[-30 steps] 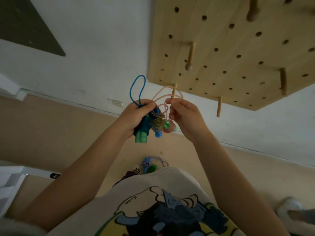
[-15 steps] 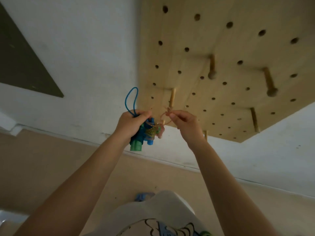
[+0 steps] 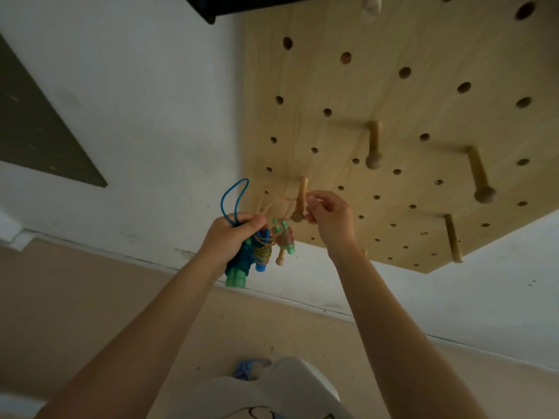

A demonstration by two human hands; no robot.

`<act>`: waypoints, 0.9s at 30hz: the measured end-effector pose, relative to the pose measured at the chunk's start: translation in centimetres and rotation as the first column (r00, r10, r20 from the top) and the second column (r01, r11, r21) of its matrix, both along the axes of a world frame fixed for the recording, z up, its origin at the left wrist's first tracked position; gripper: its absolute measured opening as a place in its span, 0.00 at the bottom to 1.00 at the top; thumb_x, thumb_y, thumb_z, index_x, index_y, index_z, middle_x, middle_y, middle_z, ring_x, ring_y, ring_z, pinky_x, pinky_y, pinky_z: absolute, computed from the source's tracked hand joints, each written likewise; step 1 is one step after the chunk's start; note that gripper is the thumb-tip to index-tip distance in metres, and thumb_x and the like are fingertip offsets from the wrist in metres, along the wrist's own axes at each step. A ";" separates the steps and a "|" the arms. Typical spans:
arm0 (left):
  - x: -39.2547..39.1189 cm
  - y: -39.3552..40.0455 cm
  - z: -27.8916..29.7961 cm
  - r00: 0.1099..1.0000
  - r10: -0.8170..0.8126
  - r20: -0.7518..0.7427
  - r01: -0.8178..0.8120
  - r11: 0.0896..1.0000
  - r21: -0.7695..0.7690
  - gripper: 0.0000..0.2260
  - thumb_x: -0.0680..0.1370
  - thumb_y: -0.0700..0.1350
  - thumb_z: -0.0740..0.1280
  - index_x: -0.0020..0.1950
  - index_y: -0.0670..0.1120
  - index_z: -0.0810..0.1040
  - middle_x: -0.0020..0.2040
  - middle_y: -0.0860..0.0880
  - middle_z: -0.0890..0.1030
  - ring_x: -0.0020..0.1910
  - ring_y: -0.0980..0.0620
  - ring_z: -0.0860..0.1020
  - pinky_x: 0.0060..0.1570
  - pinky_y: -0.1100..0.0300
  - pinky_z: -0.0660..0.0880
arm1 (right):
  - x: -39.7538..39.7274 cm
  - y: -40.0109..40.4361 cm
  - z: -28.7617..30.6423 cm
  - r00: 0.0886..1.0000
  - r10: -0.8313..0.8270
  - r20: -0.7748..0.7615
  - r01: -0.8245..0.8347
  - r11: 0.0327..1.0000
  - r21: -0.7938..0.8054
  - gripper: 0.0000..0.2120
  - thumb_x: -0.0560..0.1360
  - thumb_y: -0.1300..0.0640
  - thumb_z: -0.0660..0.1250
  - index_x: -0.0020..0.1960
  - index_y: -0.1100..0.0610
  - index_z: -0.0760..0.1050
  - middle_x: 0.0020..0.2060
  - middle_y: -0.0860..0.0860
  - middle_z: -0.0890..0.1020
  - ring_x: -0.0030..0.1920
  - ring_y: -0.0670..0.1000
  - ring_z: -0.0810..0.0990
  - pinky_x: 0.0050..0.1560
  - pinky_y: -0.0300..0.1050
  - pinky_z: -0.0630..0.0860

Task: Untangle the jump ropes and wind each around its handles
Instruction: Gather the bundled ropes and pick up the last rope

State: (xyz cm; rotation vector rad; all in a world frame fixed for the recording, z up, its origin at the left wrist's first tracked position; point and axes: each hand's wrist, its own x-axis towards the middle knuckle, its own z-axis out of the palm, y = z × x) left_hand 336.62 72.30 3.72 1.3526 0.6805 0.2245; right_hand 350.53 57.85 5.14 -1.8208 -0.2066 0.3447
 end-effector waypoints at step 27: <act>0.7 -2.1 0.1 0.995 -0.095 0.040 0.098 0.992 -0.073 0.10 0.78 0.45 0.71 0.45 0.39 0.78 0.28 0.48 0.73 0.28 0.50 0.71 0.37 0.56 0.72 | -4.2 -2.7 1.4 0.966 0.248 -0.072 -0.240 0.965 0.107 0.07 0.80 0.63 0.63 0.45 0.63 0.77 0.27 0.46 0.80 0.28 0.44 0.75 0.34 0.37 0.73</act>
